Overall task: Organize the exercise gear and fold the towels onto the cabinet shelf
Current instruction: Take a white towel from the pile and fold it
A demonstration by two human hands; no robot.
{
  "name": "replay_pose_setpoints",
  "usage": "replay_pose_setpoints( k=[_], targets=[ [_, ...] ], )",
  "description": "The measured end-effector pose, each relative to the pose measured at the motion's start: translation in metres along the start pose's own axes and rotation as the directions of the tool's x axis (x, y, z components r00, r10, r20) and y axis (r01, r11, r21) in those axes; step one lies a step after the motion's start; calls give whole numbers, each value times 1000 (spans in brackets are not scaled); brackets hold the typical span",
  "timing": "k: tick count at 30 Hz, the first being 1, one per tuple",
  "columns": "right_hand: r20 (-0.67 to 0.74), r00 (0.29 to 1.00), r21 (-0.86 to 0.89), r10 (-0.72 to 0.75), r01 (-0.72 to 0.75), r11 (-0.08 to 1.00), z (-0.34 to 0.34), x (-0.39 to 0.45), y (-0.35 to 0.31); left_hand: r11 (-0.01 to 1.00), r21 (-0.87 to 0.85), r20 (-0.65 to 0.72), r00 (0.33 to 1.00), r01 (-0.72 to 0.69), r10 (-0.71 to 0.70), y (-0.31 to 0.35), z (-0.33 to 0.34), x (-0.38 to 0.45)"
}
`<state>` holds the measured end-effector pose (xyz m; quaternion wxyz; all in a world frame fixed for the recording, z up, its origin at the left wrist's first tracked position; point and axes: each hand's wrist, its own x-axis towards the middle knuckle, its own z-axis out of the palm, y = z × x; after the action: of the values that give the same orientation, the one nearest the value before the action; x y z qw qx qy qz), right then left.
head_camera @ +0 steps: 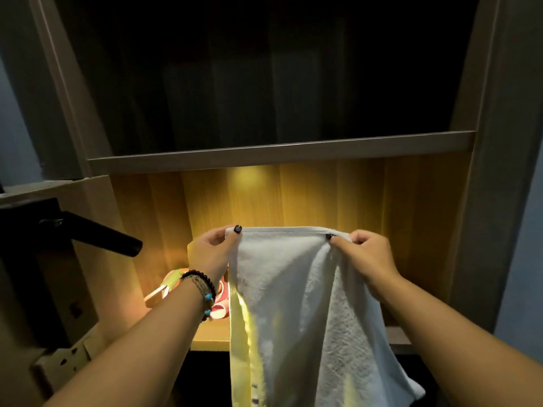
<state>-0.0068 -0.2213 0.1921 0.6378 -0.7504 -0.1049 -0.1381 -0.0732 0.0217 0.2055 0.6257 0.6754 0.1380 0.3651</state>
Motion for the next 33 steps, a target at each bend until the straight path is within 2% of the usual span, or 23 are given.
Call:
replay_pose_setpoints(
  k=[3,6,9,11,15,17,19,20,22,24,26,28,31,33],
  targets=[
    [56,986,-156,-155,162,974,-7,-3,-11,999,-1,20,999,48,-48,-6,-4,6],
    [242,922,-344,-303,374,861,-8,-15,-14,988,8,-91,984,154,-153,-14,3,12],
    [481,850,-348,-212,407,844,-6,-32,-4,965,-82,-183,948,251,-262,-12,19,10],
    [558,818,-348,-140,383,856,-4,-41,13,966,-99,-184,950,238,-253,-8,30,8],
    [530,846,-381,-64,305,873,-2,-57,57,986,-27,-136,977,163,-165,-1,42,5],
    [419,906,-434,-66,263,862,-5,-56,75,992,22,-133,984,121,-117,-5,41,1],
    [257,966,-467,-37,158,870,-14,-46,83,997,65,-126,991,45,-36,-13,38,-3],
    [195,980,-477,-26,118,871,-19,-37,82,998,66,-125,992,23,-15,-18,37,-5],
    [157,987,-490,-33,107,865,-26,-21,72,999,43,-164,986,32,-25,-22,32,-8],
    [183,980,-450,-72,149,880,-28,-10,57,994,105,-242,970,31,-5,-24,29,-6],
    [215,969,-330,-120,187,925,-23,-6,42,973,222,-336,942,61,18,-23,25,-4],
    [281,951,-223,-127,194,955,-16,-10,30,966,224,-368,929,131,-41,-23,21,1],
    [461,882,-176,-97,198,964,-9,-22,32,954,168,-359,917,249,-176,-28,15,9],
    [543,838,-188,-53,183,965,-12,-28,43,973,121,-397,908,195,-133,-33,16,15]
  ],
)
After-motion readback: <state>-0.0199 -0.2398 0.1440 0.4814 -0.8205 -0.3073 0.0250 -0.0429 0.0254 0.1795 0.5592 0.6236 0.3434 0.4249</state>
